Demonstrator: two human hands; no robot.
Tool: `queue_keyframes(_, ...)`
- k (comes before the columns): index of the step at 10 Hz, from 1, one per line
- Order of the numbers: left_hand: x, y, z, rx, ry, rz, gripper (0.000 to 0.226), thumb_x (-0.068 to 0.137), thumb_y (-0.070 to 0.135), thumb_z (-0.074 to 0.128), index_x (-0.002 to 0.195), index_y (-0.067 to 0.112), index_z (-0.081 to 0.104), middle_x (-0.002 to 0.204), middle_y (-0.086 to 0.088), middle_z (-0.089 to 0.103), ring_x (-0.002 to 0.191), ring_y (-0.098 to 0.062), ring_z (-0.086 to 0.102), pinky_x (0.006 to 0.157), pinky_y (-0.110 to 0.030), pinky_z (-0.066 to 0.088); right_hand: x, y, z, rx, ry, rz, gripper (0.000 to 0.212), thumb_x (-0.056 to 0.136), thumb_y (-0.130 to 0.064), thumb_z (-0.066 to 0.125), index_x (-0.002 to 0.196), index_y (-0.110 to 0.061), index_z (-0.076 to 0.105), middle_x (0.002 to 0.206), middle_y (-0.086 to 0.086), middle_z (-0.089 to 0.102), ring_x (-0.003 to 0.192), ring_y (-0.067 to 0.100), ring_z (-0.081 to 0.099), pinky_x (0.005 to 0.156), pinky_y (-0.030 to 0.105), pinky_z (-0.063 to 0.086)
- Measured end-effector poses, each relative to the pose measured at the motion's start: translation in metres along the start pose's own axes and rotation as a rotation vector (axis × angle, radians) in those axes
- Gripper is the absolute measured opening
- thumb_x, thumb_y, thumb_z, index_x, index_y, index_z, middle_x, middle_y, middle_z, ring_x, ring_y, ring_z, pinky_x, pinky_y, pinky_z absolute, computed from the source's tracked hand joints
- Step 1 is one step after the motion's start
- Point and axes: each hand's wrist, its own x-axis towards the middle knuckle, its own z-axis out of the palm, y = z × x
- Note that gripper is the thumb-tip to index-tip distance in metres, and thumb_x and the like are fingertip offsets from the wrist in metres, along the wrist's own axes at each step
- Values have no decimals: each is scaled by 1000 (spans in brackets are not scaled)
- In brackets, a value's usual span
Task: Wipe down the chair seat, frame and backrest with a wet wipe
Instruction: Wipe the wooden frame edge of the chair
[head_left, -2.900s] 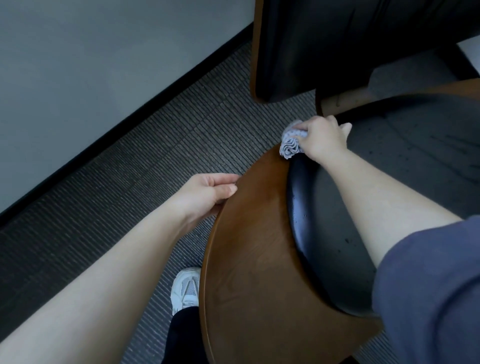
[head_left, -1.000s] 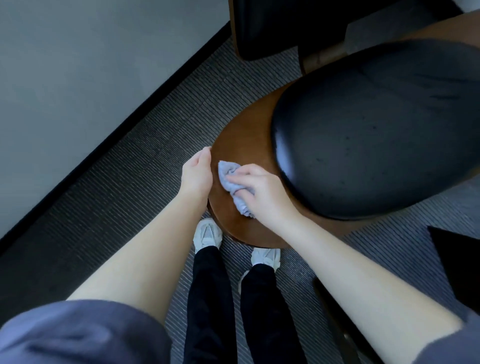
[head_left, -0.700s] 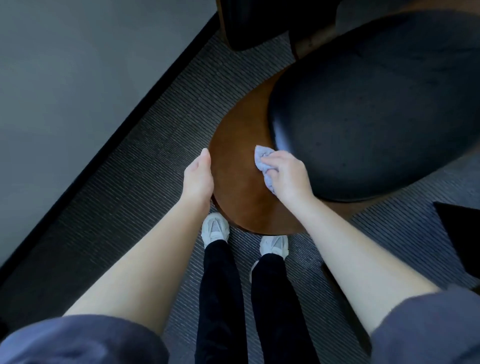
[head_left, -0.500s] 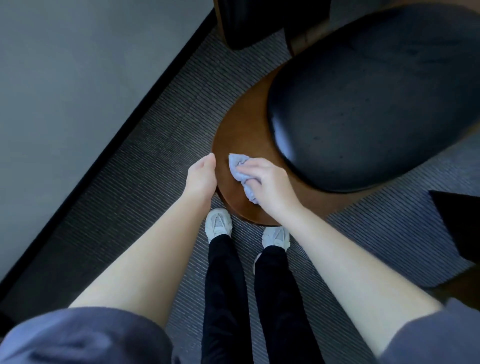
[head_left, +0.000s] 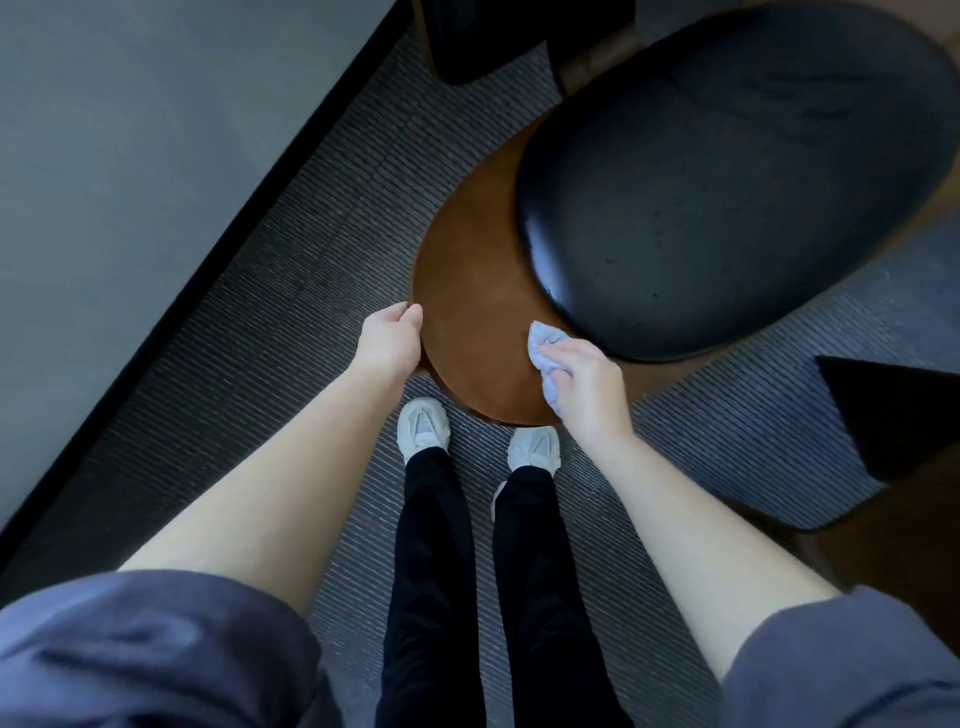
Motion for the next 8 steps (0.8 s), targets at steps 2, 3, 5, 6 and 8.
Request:
queue_keyframes(2,-1,8,0,45,-4,-17,29,106,21,36,107,13,64,97,-3,70,93,-21,68,85,-39,58,-11,64,-35,-26,35,385,34,90,2,51,120,-7,65,126,17,59,118,32,51,94,25,35)
queue_keyframes(3,4,3,-2,25,-13,5,31,106,20,36,97,15,65,95,-4,71,89,-21,69,81,-37,58,5,65,-35,67,94,580,32,92,-3,49,119,-7,65,113,16,64,105,30,57,81,19,40)
queue_keyframes(5,9,2,-10,-24,-74,-35,29,105,20,40,110,12,67,104,-3,72,95,-17,69,66,-26,56,8,31,-15,190,141,638,14,89,-12,45,87,-3,55,80,12,59,57,19,56,31,16,35)
queue_keyframes(6,11,5,-13,-75,-101,-84,26,104,16,42,109,9,66,106,-7,71,100,-21,68,76,-33,57,14,4,-4,225,96,539,24,83,-2,38,63,-14,43,83,9,53,57,24,57,40,24,44)
queue_keyframes(8,23,8,-18,-127,-142,-110,24,103,19,46,109,11,68,105,-5,73,101,-22,69,83,-34,56,50,-55,13,407,34,416,30,83,3,36,62,-18,33,60,-4,36,44,4,37,38,11,25)
